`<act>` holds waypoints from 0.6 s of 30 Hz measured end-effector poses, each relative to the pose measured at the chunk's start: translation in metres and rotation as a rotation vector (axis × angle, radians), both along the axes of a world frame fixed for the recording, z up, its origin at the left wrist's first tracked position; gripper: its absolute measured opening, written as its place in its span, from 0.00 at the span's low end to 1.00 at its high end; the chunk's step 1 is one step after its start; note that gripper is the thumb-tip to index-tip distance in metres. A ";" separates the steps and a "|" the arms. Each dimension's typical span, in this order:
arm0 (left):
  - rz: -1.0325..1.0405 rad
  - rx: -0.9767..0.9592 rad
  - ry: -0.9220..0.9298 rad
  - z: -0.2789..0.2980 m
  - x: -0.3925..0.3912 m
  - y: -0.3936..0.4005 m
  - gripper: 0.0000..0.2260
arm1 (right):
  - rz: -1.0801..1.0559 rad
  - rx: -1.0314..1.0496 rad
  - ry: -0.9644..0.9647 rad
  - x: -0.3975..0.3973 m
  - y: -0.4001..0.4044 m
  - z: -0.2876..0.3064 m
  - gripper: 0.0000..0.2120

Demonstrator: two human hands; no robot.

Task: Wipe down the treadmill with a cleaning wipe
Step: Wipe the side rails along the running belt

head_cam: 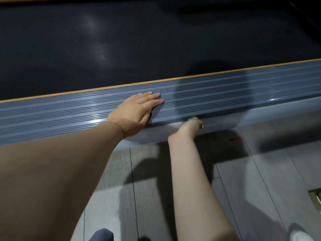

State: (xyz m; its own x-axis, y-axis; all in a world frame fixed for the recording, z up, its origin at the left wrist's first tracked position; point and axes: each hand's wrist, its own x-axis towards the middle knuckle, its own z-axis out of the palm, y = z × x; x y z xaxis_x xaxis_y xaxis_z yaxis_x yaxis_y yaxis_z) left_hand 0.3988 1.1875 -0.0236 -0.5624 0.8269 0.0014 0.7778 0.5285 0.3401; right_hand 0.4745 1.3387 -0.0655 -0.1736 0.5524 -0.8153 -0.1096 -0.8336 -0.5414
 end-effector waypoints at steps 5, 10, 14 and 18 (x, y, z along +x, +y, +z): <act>0.018 0.005 0.013 0.001 0.001 0.001 0.23 | 0.010 -0.165 0.191 0.025 0.016 -0.026 0.19; 0.017 0.014 -0.010 0.001 0.002 0.001 0.23 | 0.097 -0.225 0.253 0.034 0.015 -0.046 0.20; 0.015 0.011 0.003 0.000 -0.001 -0.001 0.23 | 0.083 -0.194 0.162 0.030 0.018 -0.031 0.16; 0.026 0.006 0.020 -0.002 -0.001 -0.002 0.23 | 0.186 0.067 0.088 0.032 0.001 0.004 0.12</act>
State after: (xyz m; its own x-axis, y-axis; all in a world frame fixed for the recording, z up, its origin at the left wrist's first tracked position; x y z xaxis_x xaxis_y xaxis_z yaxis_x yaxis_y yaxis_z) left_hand 0.3981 1.1860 -0.0256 -0.5833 0.8121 0.0177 0.7706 0.5464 0.3281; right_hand 0.5068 1.3398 -0.0613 -0.3459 0.5567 -0.7553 -0.0066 -0.8064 -0.5913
